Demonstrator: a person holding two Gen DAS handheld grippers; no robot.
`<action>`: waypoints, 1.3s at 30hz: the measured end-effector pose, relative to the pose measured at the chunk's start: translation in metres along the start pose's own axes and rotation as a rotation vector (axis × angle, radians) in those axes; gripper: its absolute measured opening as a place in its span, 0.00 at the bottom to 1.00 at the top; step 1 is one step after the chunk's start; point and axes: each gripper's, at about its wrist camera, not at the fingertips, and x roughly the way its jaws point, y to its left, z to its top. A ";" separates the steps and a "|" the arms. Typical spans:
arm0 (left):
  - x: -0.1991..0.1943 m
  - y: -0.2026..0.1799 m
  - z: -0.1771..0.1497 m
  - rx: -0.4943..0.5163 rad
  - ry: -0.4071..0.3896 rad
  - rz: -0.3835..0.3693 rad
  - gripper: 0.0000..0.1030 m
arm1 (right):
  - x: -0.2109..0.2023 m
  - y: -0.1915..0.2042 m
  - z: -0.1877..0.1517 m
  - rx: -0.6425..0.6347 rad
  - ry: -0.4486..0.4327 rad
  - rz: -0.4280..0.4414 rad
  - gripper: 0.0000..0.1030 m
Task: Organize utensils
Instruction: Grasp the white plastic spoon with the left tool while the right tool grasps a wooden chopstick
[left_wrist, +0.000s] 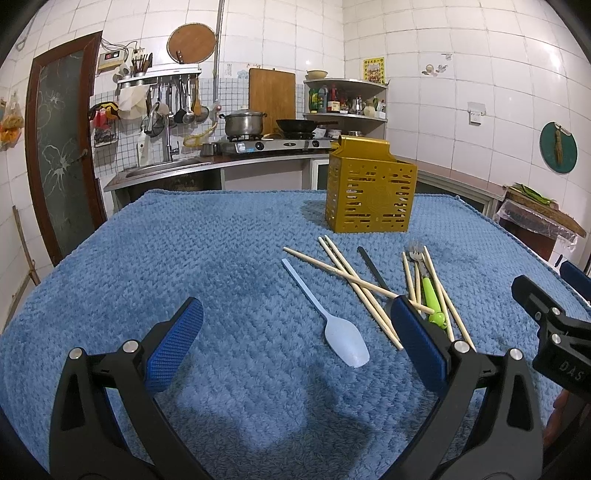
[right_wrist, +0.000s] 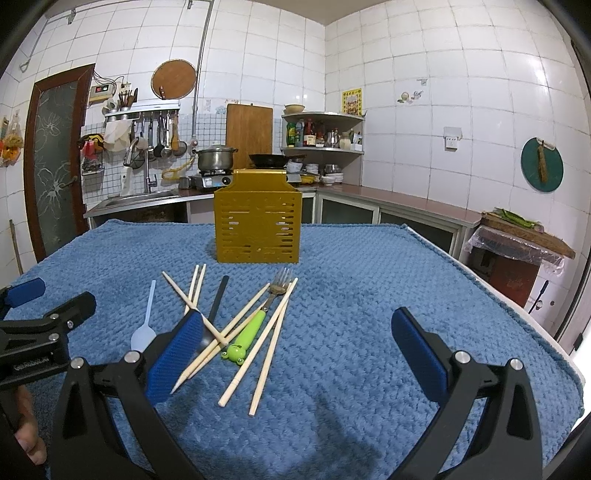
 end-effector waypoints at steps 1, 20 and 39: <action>0.001 0.000 0.001 -0.002 0.005 0.005 0.95 | 0.001 0.000 0.000 0.003 0.006 0.005 0.96; 0.082 0.034 0.058 -0.082 0.319 -0.044 0.95 | 0.111 -0.008 0.042 -0.013 0.268 0.037 0.96; 0.180 0.011 0.052 -0.085 0.494 -0.036 0.83 | 0.208 -0.006 0.035 -0.036 0.454 -0.077 0.96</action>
